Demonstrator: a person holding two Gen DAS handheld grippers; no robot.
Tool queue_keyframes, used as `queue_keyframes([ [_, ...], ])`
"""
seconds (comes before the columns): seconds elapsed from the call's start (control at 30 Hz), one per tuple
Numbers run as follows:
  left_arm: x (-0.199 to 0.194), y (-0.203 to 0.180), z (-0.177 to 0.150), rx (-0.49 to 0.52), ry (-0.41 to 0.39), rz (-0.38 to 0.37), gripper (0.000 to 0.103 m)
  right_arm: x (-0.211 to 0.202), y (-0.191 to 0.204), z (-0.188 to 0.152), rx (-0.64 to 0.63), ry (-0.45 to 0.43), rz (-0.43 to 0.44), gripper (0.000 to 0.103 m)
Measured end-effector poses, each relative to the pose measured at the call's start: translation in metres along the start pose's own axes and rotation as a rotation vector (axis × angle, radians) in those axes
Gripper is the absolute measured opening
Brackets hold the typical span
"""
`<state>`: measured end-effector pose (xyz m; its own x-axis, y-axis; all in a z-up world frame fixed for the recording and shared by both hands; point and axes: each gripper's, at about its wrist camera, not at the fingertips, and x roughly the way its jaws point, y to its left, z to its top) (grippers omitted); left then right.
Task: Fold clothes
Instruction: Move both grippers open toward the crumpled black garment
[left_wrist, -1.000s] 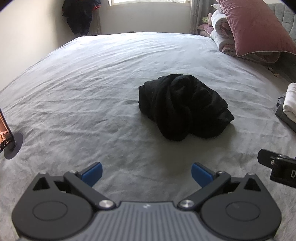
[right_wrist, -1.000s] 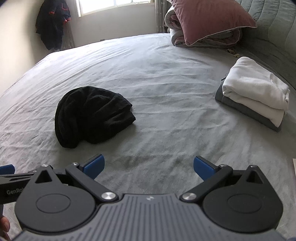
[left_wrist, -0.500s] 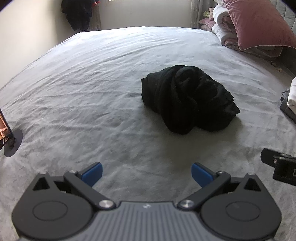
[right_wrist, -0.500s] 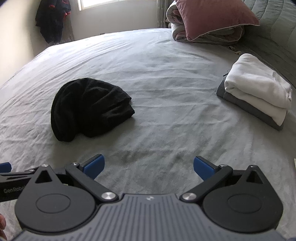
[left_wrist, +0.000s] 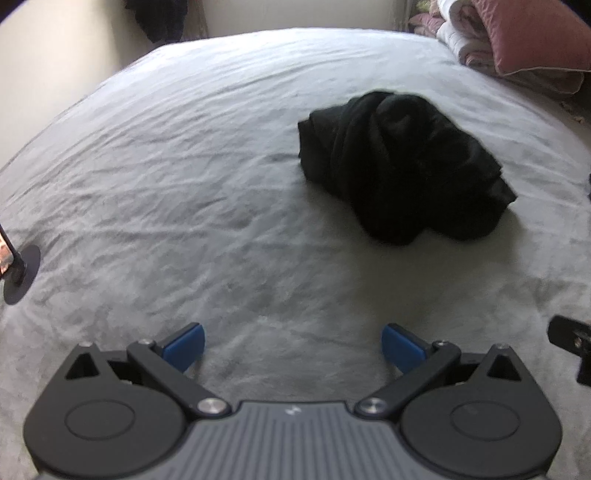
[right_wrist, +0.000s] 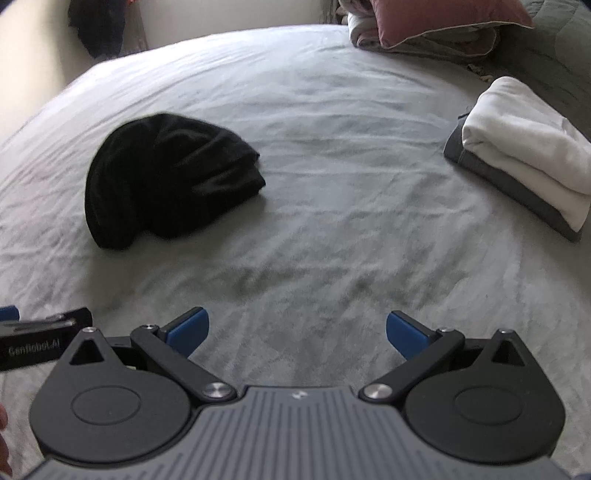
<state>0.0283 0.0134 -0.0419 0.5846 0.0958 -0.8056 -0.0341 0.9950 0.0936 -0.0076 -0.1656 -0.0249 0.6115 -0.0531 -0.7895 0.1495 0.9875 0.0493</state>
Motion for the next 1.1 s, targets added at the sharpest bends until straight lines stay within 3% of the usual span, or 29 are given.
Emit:
queue_keyframes([
  [0.43, 0.007, 0.006, -0.004, -0.024, -0.028, -0.05, 0.103, 0.021, 0.001, -0.005, -0.067, 0.03, -0.034, 0.103],
  [0.7, 0.003, -0.002, -0.009, 0.021, -0.103, -0.024, 0.103, 0.021, 0.001, -0.006, -0.08, 0.017, -0.027, 0.103],
  [0.93, 0.002, -0.005, -0.004, -0.022, -0.098, -0.023, 0.103, 0.02, 0.001, -0.004, -0.084, 0.027, -0.027, 0.103],
  [1.1, 0.001, -0.009, -0.003, -0.024, -0.103, -0.063, 0.103, 0.02, 0.0, -0.003, -0.085, 0.034, -0.024, 0.103],
])
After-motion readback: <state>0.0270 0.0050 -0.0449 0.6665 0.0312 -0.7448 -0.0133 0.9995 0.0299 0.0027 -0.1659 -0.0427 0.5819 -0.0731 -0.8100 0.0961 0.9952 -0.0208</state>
